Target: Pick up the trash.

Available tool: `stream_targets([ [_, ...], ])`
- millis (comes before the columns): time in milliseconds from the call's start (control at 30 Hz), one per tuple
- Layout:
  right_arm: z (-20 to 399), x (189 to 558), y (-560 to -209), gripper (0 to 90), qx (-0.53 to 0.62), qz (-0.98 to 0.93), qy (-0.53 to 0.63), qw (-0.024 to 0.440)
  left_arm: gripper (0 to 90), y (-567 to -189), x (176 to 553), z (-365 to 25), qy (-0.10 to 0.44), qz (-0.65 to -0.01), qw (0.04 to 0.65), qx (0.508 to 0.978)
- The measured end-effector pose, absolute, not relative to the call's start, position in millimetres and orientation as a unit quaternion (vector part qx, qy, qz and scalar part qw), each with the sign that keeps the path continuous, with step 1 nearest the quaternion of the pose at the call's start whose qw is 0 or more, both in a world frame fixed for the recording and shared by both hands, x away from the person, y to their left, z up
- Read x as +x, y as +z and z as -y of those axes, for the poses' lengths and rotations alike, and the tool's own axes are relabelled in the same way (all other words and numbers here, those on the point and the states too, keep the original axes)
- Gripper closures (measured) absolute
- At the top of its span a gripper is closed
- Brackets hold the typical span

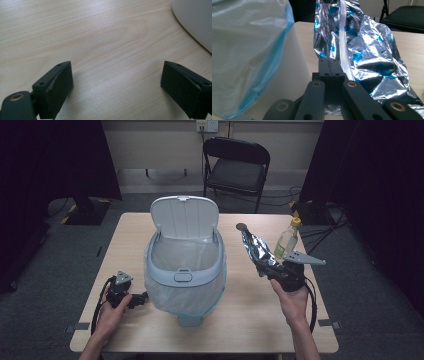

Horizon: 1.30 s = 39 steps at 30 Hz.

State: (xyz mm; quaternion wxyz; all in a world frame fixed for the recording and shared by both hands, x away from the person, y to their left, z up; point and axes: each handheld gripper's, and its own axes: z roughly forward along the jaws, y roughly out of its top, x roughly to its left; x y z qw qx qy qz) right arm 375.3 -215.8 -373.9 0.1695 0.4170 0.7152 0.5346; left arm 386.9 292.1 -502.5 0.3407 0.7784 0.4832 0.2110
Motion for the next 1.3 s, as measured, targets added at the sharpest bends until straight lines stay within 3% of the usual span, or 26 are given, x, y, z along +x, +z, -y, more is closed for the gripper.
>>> stream_targets([
  [1300, 191.4, 330.4, -281.6, 90.0, 0.302, -0.683, 0.631, 0.21, 10.4, -502.3, 386.1, -292.0, 0.212, -0.485, 0.338, 0.778],
])
